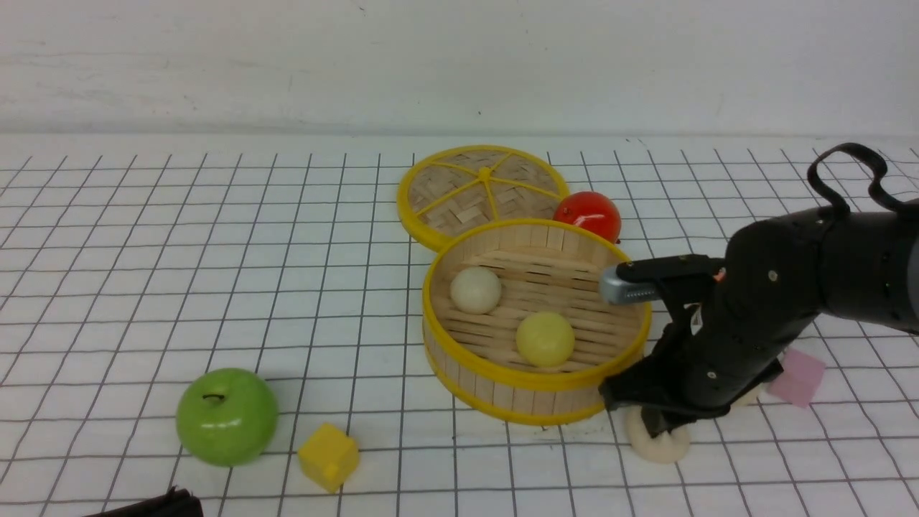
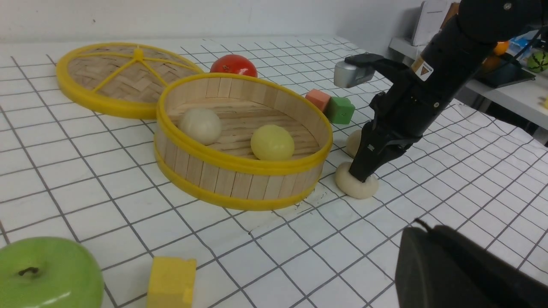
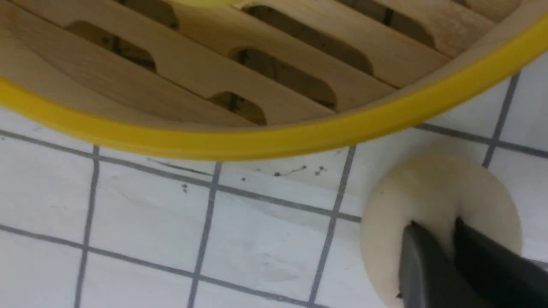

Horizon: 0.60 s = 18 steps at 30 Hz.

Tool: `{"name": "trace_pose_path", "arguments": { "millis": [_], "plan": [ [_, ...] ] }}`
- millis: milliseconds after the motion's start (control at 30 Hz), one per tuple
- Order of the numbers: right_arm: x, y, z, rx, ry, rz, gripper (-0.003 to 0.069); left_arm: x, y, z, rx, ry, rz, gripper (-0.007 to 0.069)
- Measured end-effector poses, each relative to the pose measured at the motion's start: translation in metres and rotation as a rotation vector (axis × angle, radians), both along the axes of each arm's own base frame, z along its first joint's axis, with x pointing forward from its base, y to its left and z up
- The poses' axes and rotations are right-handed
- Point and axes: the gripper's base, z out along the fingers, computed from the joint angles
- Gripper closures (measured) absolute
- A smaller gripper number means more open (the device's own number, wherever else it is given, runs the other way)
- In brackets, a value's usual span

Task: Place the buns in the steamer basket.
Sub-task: Use the right arm to grab a steamed stuffed bun, then use the right arm to put the steamed stuffed bun into the steamer

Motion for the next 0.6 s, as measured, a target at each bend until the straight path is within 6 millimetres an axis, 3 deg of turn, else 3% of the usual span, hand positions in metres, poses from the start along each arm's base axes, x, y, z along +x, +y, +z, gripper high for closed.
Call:
{"name": "trace_pose_path", "arguments": {
  "millis": [200, 267, 300, 333, 467, 533, 600],
  "plan": [
    [-0.009, -0.004, 0.023, -0.006, -0.010, 0.019, 0.0650, 0.000, 0.000, 0.000, 0.000, 0.000, 0.000, 0.0637],
    [-0.014, -0.005, 0.051, 0.024, -0.059, 0.020, 0.0646, 0.000, 0.000, 0.000, -0.001, -0.001, 0.000, 0.0637],
    [-0.013, -0.004, 0.052, 0.026, -0.061, 0.019, 0.0646, 0.000, 0.000, 0.000, -0.001, -0.001, 0.000, 0.0637],
    [-0.014, -0.004, 0.070, 0.052, -0.116, 0.020, 0.0645, 0.000, 0.000, 0.001, -0.004, -0.005, 0.002, 0.0636],
    [0.000, 0.002, 0.101, 0.110, -0.273, 0.029, 0.0645, 0.000, 0.000, 0.002, -0.013, -0.015, 0.005, 0.0634],
    [0.007, 0.005, 0.104, 0.119, -0.300, 0.027, 0.0645, 0.001, 0.000, 0.002, -0.014, -0.016, 0.006, 0.0635],
    [0.028, 0.013, 0.095, 0.119, -0.321, 0.027, 0.0643, 0.001, 0.000, 0.002, -0.016, -0.019, 0.007, 0.0635]
  ]
}}
